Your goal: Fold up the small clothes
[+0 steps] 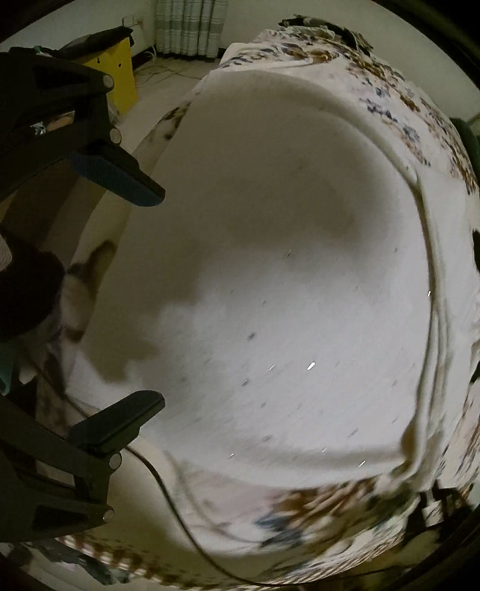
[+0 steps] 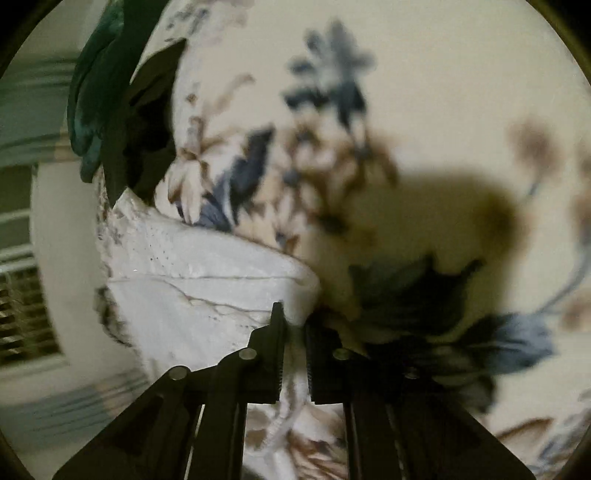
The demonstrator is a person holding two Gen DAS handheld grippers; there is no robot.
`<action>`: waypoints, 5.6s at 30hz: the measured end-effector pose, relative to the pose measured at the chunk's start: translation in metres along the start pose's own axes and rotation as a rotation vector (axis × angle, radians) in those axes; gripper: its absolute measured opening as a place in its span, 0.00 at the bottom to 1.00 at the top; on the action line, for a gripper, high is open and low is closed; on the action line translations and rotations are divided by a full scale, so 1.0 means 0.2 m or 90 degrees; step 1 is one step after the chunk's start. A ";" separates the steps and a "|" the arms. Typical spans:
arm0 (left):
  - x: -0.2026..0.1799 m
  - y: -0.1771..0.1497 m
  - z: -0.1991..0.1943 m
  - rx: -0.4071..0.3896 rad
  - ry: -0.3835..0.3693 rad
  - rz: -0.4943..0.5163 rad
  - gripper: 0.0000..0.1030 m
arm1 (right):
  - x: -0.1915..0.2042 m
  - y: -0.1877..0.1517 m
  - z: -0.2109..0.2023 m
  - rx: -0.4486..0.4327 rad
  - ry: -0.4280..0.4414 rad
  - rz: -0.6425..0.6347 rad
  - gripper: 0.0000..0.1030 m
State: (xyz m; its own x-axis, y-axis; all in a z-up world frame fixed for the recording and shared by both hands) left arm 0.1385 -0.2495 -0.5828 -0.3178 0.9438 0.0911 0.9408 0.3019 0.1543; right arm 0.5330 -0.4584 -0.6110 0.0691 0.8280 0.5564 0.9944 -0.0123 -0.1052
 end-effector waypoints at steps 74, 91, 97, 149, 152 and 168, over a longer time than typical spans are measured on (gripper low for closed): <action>1.76 0.32 0.09 -0.045 -0.283 -0.301 0.02 | 2.27 0.06 1.16 0.044 -0.222 -0.123 0.11; 1.89 0.22 0.32 0.040 -0.339 -0.303 0.56 | 2.07 -0.44 1.03 0.105 -0.132 -0.114 0.68; 1.77 0.23 0.42 0.042 -0.299 -0.249 0.08 | 1.48 -1.22 1.06 0.190 -0.179 -0.030 0.68; 1.20 2.15 0.55 -0.014 -0.488 -0.013 0.18 | 1.35 -0.06 0.83 -0.166 -0.136 0.112 0.29; 1.27 2.09 0.45 -0.028 -0.494 0.011 0.41 | 1.37 -0.06 0.82 -0.145 -0.138 0.109 0.50; 1.62 0.76 0.27 0.067 -0.345 -0.004 0.53 | 1.16 -1.42 0.79 0.028 -0.064 0.138 0.63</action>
State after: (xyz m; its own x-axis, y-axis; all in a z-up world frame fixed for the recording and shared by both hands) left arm 0.1857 0.1089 -0.5829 -0.2427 0.8678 -0.4336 0.9547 0.2929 0.0518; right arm 0.2534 -0.1744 -0.5812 0.2703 0.8606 0.4317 0.9525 -0.1739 -0.2499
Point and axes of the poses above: each gripper's, at about its wrist camera, not at the fingertips, and z roughly the way its jaws point, x to its left, y to its top, the point moved 4 cm from there along z, roughly the way its jaws point
